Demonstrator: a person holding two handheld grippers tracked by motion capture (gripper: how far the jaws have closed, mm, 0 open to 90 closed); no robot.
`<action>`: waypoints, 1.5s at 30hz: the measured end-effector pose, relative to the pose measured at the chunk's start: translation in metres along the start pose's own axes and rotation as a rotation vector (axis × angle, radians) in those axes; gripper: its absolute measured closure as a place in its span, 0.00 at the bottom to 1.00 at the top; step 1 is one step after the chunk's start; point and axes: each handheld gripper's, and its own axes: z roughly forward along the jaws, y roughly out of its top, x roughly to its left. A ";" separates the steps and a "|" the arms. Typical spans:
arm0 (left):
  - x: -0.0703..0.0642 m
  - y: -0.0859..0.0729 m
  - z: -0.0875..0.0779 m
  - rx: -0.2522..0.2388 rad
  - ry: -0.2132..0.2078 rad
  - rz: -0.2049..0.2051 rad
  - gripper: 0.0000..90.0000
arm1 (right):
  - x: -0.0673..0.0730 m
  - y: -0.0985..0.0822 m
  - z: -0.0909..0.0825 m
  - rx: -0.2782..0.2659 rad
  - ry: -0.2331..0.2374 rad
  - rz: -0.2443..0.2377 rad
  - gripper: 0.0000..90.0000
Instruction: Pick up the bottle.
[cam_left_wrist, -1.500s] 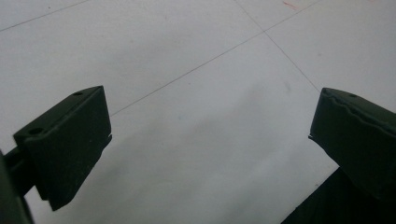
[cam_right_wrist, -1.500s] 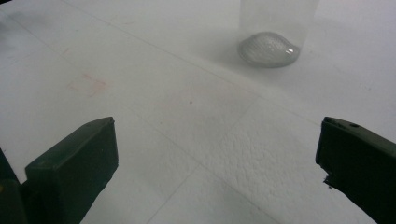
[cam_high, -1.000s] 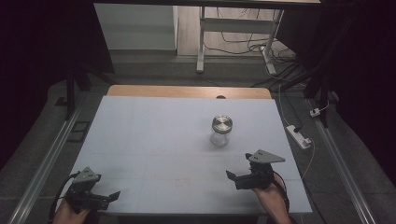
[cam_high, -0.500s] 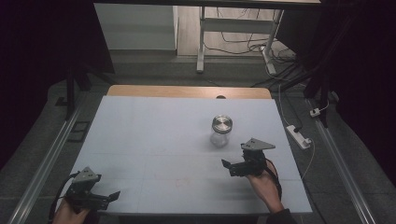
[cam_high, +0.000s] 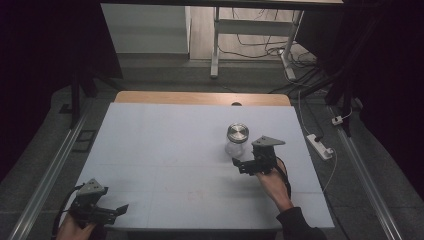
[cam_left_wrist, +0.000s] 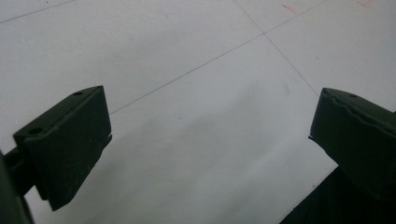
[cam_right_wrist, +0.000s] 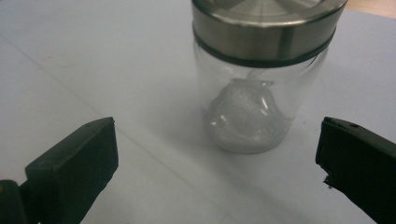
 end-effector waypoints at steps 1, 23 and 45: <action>0.000 0.000 0.000 0.000 0.000 -0.001 0.00 | 0.000 0.001 0.003 0.002 -0.010 -0.008 0.00; 0.002 0.000 0.001 0.007 -0.011 -0.015 0.00 | -0.013 0.021 0.057 0.064 -0.070 -0.017 0.04; 0.001 0.001 0.002 0.015 -0.013 -0.006 0.00 | -0.017 0.022 0.053 0.042 -0.052 0.002 0.17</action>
